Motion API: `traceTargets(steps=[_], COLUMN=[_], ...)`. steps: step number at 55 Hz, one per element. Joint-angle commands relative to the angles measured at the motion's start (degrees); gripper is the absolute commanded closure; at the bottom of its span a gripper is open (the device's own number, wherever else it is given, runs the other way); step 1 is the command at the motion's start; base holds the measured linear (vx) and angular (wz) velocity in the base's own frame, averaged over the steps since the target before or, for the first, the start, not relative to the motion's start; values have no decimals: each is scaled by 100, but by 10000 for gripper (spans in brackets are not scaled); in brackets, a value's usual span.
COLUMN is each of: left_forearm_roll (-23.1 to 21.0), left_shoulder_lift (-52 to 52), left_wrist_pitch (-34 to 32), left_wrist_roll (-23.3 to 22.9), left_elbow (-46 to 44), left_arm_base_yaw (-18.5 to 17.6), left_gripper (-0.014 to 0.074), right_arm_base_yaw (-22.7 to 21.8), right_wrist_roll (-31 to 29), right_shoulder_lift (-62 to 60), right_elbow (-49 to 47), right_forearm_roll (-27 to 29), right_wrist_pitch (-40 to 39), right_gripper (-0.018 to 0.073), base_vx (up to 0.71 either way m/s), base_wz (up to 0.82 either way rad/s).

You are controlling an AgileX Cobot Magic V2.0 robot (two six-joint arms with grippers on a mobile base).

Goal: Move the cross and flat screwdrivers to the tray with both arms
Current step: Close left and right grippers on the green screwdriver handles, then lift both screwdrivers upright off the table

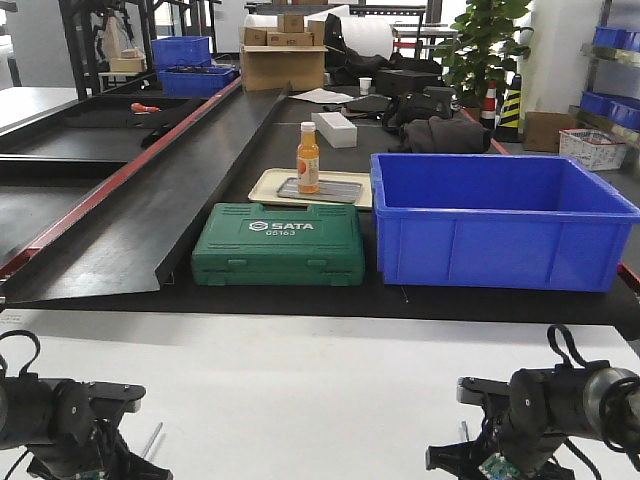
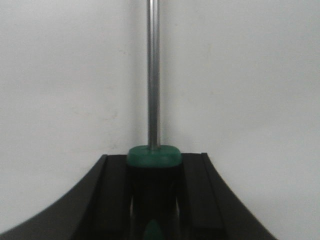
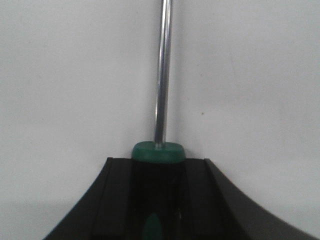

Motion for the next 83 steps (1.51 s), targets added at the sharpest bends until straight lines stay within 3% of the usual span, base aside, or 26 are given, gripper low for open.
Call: traceTargets(steps=[1, 4, 21, 44, 51, 59, 73, 83], left_forearm_roll=[-198, -198, -191, -190, -190, -190, -216, -390], left_shoulder_lift=[-186, -186, -758, -3545, -4567, -5479, -6796, -7524], left_wrist_pitch=[-1, -14, -64, -956, -1101, -984, -1251, -1496], left_wrist_roll=[-42, -42, -35, 27, 33, 33, 45, 75], left_elbow=[-72, -72, -72, 598, 1037, 1418, 2436, 3244], left_arm_base_yaw=[-29, -29, -29, -200, -200, -200, -200, -200], left_gripper=[602, 602, 599, 599, 599, 599, 599, 597], right_arm_base_yaw=[-13, -13, 0, 0, 0, 0, 0, 0], right_wrist_roll=[-135, -277, -1013, -1250, -1306, -1332, -1914, -3130], right_shoulder_lift=[-211, -220, -1043, -3583, -4403, -5442, -6486, -6783], right_elbow=[-91, -91, -91, -52, 472, 1465, 2334, 2396], right_forearm_roll=[-6, 11, 16, 16, 30, 335, 921, 1737], right_wrist_pitch=[212, 245, 253, -47, -377, -959, -1065, -994], right_gripper=[539, 574, 570, 570, 570, 570, 570, 570], base_vx=[0, 0, 0, 0, 0, 0, 0, 0], base_wz=[0, 0, 0, 0, 0, 0, 0, 0])
